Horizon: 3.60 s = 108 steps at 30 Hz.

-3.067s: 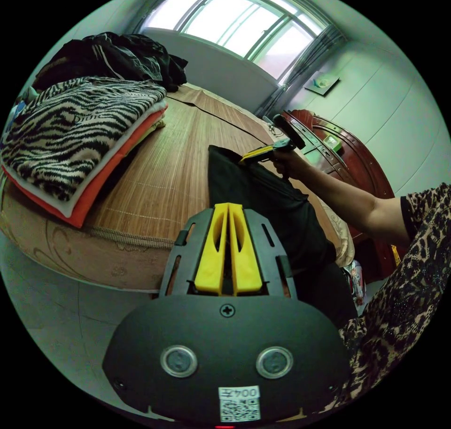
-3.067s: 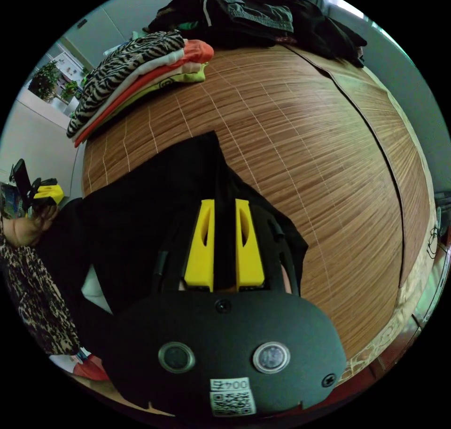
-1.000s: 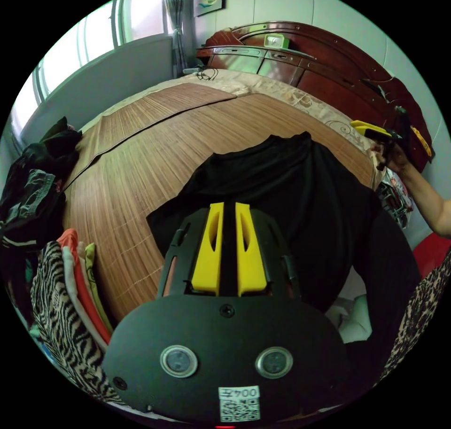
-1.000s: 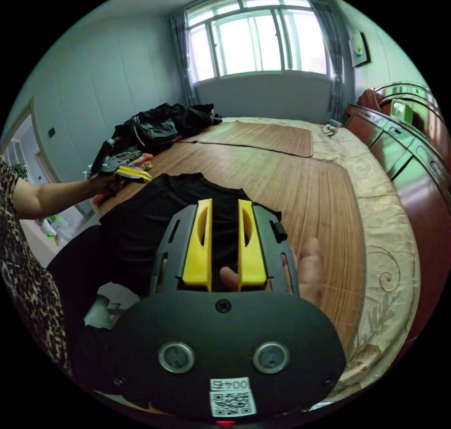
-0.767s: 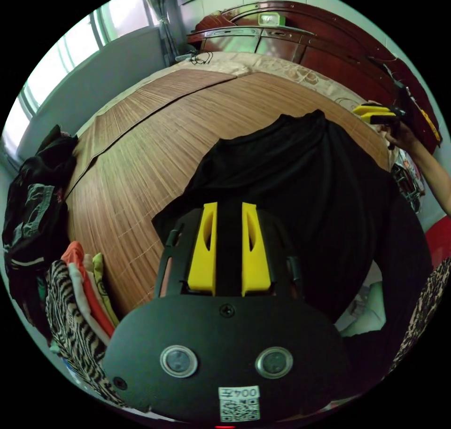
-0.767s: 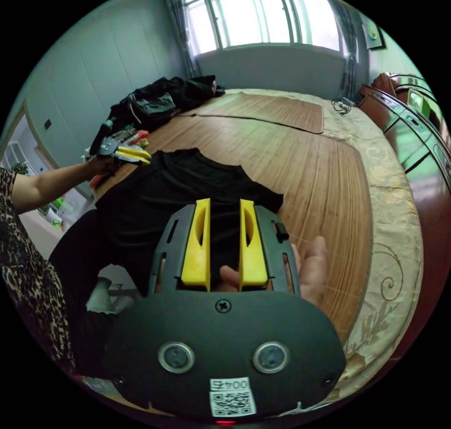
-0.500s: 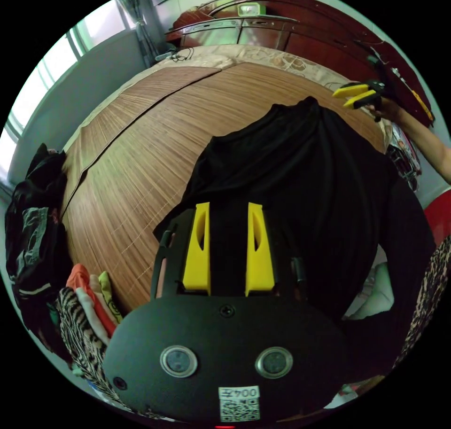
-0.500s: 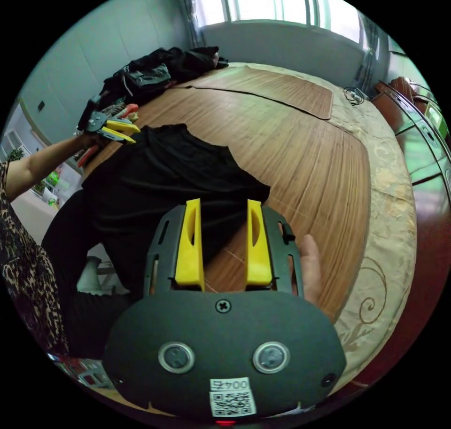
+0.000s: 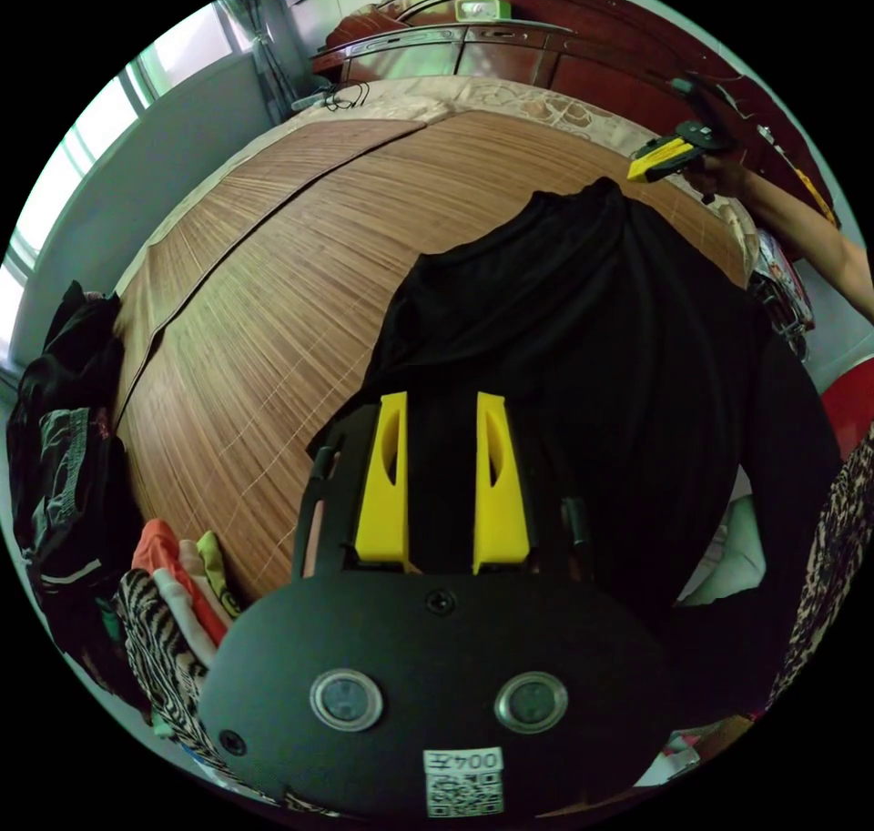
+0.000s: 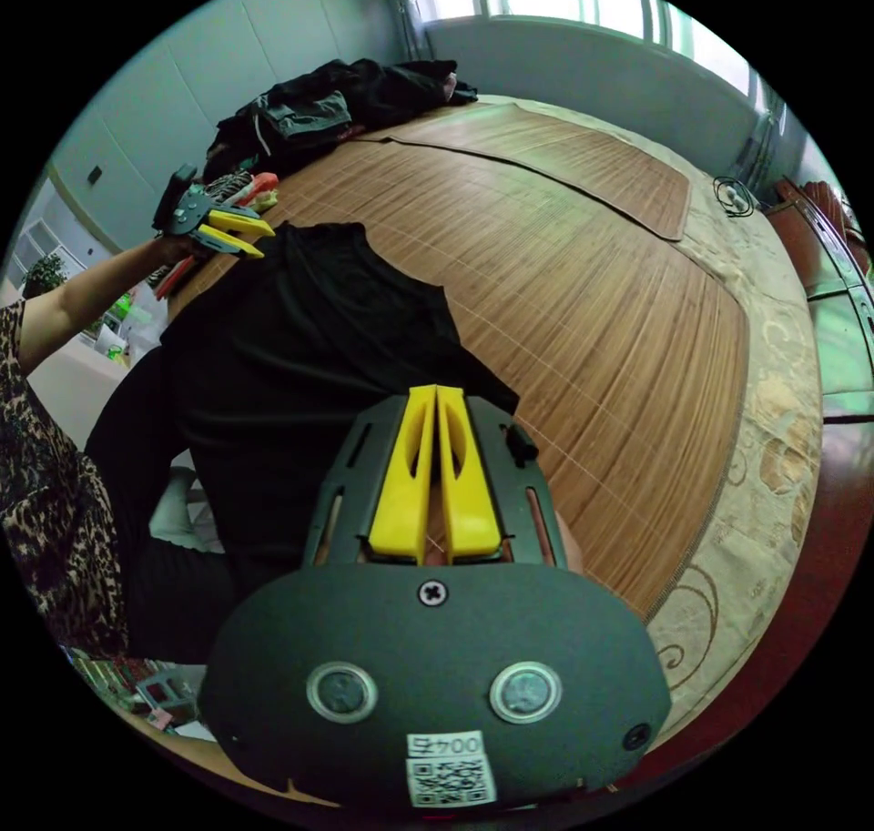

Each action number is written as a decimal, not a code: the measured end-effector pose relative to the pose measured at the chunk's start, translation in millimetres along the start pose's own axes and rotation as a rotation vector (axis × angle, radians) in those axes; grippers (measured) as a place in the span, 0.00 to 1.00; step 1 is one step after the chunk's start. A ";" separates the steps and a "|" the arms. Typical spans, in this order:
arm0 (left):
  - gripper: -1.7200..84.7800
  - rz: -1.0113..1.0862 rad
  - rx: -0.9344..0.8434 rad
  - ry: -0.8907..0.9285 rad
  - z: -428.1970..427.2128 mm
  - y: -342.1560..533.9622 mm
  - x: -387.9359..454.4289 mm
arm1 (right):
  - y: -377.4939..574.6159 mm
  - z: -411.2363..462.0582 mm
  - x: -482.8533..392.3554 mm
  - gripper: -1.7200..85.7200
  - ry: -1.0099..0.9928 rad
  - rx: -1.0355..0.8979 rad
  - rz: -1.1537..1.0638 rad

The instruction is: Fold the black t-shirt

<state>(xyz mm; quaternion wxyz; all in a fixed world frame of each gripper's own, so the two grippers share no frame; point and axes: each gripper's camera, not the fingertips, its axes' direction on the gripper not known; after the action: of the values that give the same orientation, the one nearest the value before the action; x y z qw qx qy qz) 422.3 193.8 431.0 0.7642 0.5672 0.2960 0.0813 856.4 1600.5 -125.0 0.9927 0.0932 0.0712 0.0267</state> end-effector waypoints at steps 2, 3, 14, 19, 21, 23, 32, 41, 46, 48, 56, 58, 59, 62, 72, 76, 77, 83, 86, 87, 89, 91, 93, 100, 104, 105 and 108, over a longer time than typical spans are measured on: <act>0.14 -0.002 0.001 -0.004 1.3 -1.1 -1.9 | -7.8 9.4 -1.8 0.01 -0.003 -0.043 -0.015; 0.14 -0.003 0.003 -0.004 1.7 -2.1 -3.3 | -9.7 11.7 -2.7 0.01 -0.002 -0.053 -0.021; 0.13 0.049 -0.017 -0.030 7.3 -13.5 -8.0 | -52.6 26.2 -22.2 0.11 0.133 -0.145 -0.158; 0.13 0.084 -0.041 -0.025 12.4 -19.0 -10.8 | -69.9 31.4 -25.7 0.12 0.156 -0.221 -0.240; 0.13 0.097 -0.047 -0.019 12.2 -21.1 -11.9 | -76.2 32.6 -27.9 0.13 0.170 -0.249 -0.268; 0.13 0.118 -0.056 -0.024 11.7 -22.5 -12.3 | -83.4 33.4 -31.0 0.13 0.179 -0.267 -0.293; 0.13 0.177 -0.081 -0.010 12.5 -24.8 -12.6 | -96.4 56.9 -42.4 0.13 0.222 -0.360 -0.385; 0.13 0.215 -0.116 0.021 17.6 -26.8 -16.0 | -96.4 79.2 -46.1 0.10 0.212 -0.448 -0.455; 0.10 0.202 -0.124 0.054 12.0 -24.9 -22.3 | -91.0 72.1 -31.5 0.03 0.149 -0.381 -0.380; 0.08 0.196 -0.106 0.064 4.8 -21.9 -26.2 | -87.0 67.7 -24.9 0.03 0.120 -0.354 -0.345; 0.03 0.001 -0.161 0.034 5.2 -8.6 -61.5 | -61.4 65.4 -0.6 0.05 0.051 -0.277 -0.177; 0.02 -0.069 -0.166 0.084 6.9 -1.7 -70.8 | -52.5 72.2 6.9 0.06 0.056 -0.298 -0.109; 0.02 -0.109 -0.143 0.101 3.1 4.1 -74.8 | -44.9 73.8 12.1 0.06 0.045 -0.299 -0.062; 0.02 -0.170 -0.058 0.108 -18.6 23.1 -79.4 | -16.9 57.5 29.3 0.05 -0.066 -0.189 0.104; 0.02 -0.418 0.356 0.265 -139.4 159.2 -65.8 | 143.5 -68.7 -96.6 0.01 0.163 0.384 0.280; 0.02 -0.402 0.514 0.222 -194.8 235.3 31.8 | 220.0 -80.8 -232.1 0.01 0.107 0.516 0.272; 0.02 -0.389 0.503 0.238 -202.5 258.5 71.5 | 236.0 -65.8 -257.0 0.01 -0.037 0.473 0.293; 0.02 -0.511 0.396 0.324 -195.3 348.1 231.9 | 276.9 8.8 -344.2 0.01 -0.477 0.333 0.368; 0.02 -0.574 0.352 0.374 -176.7 362.2 251.5 | 281.8 20.5 -357.6 0.01 -0.450 0.342 0.375; 0.02 -0.595 0.325 0.417 -166.3 365.8 252.5 | 282.7 21.6 -359.4 0.01 -0.429 0.341 0.374; 0.02 -0.631 0.273 0.427 -157.3 369.8 251.3 | 285.9 24.5 -361.0 0.01 -0.357 0.346 0.379; 0.02 -0.692 0.265 0.411 -157.9 377.0 247.4 | 286.4 28.7 -355.9 0.01 -0.280 0.345 0.423; 0.02 -0.690 0.279 0.405 -159.6 380.4 246.3 | 281.8 39.2 -348.0 0.01 -0.184 0.316 0.484; 0.02 -0.679 0.264 0.374 -152.3 391.1 255.2 | 248.7 114.6 -315.7 0.01 -0.001 0.080 0.618; 0.02 -0.614 0.278 0.362 -155.3 398.2 273.6 | 241.0 149.1 -308.9 0.01 0.045 0.026 0.617; 0.02 -0.611 0.276 0.357 -155.4 400.3 276.6 | 241.3 150.3 -309.0 0.01 0.040 0.028 0.612; 0.02 -0.629 0.274 0.365 -152.4 407.0 280.3 | 246.8 156.7 -312.7 0.01 0.022 0.052 0.578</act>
<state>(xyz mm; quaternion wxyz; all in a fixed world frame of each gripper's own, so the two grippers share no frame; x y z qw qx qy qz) 652.9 587.3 674.8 0.6039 0.5216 0.5947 -0.0977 560.5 1793.5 116.7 0.9404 0.1349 0.0531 0.3076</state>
